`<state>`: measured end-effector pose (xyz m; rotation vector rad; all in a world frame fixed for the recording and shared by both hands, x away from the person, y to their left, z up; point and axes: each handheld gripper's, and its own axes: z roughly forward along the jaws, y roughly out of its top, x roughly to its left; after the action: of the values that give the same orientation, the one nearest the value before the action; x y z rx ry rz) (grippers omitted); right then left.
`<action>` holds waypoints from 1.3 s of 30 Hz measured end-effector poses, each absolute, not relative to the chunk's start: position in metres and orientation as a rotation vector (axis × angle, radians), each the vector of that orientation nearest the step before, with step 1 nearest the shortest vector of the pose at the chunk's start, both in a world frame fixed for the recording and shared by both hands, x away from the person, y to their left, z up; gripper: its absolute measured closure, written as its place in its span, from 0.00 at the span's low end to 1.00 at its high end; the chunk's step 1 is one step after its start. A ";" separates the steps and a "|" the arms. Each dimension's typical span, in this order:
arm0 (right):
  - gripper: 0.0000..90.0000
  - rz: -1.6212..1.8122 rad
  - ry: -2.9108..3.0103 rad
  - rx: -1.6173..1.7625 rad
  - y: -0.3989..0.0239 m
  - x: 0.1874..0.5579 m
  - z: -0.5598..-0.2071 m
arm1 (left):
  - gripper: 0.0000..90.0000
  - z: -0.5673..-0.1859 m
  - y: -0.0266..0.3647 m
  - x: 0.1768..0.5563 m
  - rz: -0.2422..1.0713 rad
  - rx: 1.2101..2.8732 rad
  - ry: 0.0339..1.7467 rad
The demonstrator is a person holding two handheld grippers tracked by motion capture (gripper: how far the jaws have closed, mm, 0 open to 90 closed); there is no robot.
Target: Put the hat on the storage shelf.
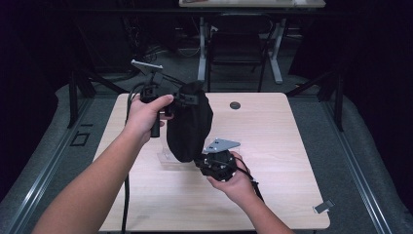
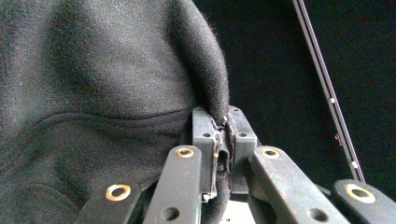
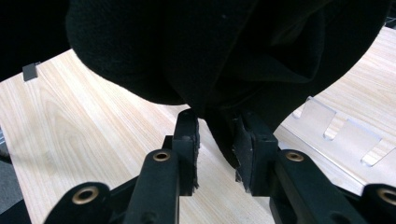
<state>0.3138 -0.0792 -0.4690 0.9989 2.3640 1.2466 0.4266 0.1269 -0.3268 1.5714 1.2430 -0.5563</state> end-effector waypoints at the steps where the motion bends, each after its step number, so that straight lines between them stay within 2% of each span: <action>1: 0.80 1.236 2.369 0.991 -0.079 0.314 -0.469 | 0.94 -0.327 0.126 0.427 -0.558 1.575 1.241; 16: 0.91 1.161 2.332 0.904 -0.076 0.306 -0.474 | 0.88 -0.326 0.122 0.425 -0.561 1.577 1.214; 25: 0.93 1.127 2.325 0.866 -0.076 0.304 -0.476 | 0.87 -0.327 0.118 0.425 -0.565 1.578 1.209; 35: 0.94 1.098 2.323 0.854 -0.077 0.302 -0.477 | 0.77 -0.323 0.116 0.424 -0.568 1.569 1.184; 39: 0.94 1.070 2.320 0.874 -0.078 0.302 -0.483 | 0.77 -0.321 0.121 0.424 -0.563 1.568 1.183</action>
<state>0.3020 -0.0785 -0.4834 0.8737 2.3203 1.0696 0.4236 0.1205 -0.3207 1.5676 1.1826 -0.5629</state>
